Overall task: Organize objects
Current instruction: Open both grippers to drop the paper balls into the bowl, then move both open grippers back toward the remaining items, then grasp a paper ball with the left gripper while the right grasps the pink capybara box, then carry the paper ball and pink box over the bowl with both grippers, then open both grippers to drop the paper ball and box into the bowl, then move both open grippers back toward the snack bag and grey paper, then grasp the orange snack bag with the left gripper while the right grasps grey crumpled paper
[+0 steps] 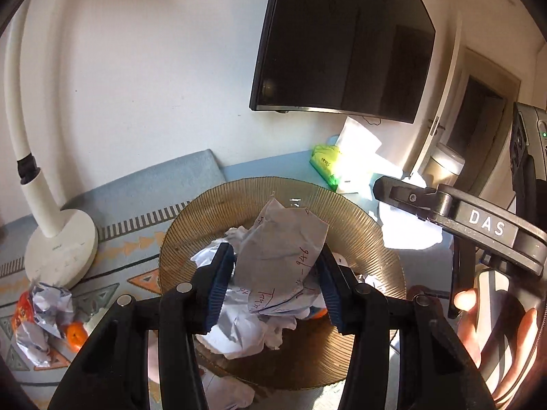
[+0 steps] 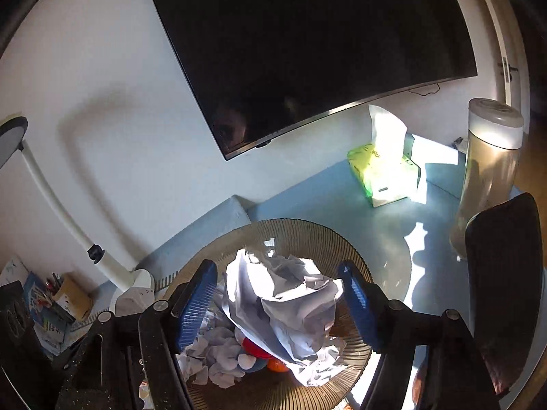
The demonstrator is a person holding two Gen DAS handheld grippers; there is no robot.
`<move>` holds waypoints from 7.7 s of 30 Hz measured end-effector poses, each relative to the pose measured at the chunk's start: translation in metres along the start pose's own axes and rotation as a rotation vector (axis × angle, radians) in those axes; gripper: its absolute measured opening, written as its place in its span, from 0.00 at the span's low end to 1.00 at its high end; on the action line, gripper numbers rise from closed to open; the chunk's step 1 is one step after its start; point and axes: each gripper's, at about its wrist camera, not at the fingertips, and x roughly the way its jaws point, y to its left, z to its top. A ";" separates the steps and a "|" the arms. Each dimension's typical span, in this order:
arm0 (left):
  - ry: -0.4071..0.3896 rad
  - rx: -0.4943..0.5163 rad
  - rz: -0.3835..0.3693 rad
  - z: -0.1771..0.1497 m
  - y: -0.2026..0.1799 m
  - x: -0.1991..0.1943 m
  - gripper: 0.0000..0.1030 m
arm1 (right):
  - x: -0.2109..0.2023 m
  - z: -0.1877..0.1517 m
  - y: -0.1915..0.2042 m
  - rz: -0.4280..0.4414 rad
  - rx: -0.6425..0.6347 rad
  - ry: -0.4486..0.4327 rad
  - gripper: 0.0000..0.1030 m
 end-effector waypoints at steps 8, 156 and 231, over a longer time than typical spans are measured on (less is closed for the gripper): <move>-0.041 -0.088 -0.014 -0.011 0.024 -0.040 0.90 | -0.024 -0.014 0.009 0.032 -0.088 -0.022 0.75; 0.027 -0.006 -0.013 -0.009 0.015 0.012 0.63 | 0.022 -0.015 0.009 -0.112 -0.119 0.086 0.49; 0.211 -0.065 0.244 -0.098 0.284 -0.086 0.98 | 0.111 -0.136 0.278 0.324 -0.467 0.393 0.96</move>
